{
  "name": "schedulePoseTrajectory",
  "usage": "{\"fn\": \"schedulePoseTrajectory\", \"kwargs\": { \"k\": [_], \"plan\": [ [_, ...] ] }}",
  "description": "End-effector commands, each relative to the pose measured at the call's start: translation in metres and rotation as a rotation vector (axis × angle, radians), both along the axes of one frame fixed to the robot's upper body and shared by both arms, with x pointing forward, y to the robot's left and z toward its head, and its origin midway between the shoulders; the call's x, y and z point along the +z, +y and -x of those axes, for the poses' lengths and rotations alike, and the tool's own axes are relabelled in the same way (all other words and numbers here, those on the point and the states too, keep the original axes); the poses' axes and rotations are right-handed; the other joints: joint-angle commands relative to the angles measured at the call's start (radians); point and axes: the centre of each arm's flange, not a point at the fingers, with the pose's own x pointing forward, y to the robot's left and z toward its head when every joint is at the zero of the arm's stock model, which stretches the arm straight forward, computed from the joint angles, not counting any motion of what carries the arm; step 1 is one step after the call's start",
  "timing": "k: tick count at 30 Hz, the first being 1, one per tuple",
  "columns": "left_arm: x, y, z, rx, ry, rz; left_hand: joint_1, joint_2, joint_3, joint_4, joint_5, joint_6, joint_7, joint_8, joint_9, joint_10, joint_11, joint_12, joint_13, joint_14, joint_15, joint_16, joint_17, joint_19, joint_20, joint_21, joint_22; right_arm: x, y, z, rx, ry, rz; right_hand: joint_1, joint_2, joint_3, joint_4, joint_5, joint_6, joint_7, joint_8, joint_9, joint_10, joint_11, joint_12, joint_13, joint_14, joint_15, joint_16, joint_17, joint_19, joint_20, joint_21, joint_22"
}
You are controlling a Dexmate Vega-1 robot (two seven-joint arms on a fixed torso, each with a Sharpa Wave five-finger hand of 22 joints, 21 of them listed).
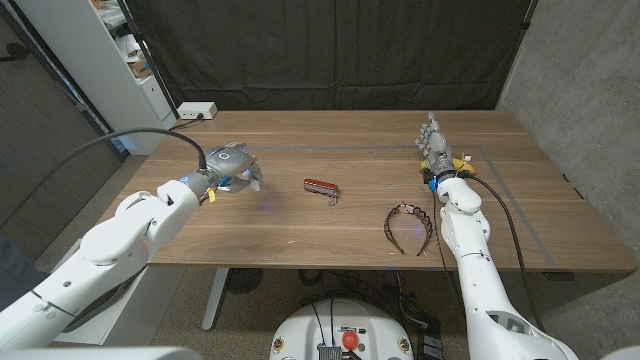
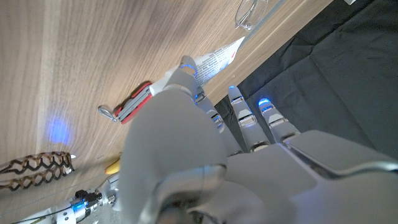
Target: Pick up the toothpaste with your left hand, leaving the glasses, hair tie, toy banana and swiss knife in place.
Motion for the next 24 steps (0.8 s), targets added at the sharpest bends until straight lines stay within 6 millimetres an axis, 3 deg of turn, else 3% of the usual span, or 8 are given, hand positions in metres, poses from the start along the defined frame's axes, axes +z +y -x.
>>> {"fn": "schedulePoseTrajectory", "kwargs": {
  "k": [1, 24],
  "plan": [
    [0.011, -0.005, 0.012, -0.028, -0.019, 0.029, 0.003, 0.005, -0.004, -0.002, -0.005, 0.022, 0.007, 0.007, 0.002, 0.011, 0.003, 0.003, 0.005, 0.01, -0.126, -0.006, 0.003, 0.005, 0.001, -0.001, 0.003, 0.001, -0.003, 0.002, 0.001, -0.001, 0.003, 0.003, 0.01, -0.005, -0.001, 0.002, 0.002, 0.007, 0.001, 0.003, 0.002, 0.0, 0.002, 0.003, 0.005, -0.004, 0.005, 0.002, 0.003, 0.001, 0.009, 0.005],
    [0.044, -0.013, 0.031, -0.039, -0.132, 0.036, 0.003, 0.007, -0.008, -0.002, -0.007, 0.026, 0.007, 0.01, 0.002, 0.021, 0.003, 0.003, 0.014, 0.017, -0.125, -0.007, 0.002, 0.007, 0.002, -0.001, 0.003, 0.006, -0.006, -0.002, 0.005, 0.001, 0.012, 0.004, 0.011, -0.007, -0.001, 0.002, 0.004, 0.008, 0.002, 0.003, 0.002, -0.001, 0.001, 0.003, 0.007, -0.004, 0.005, 0.002, 0.005, 0.0, 0.009, 0.005]
  ]
}}
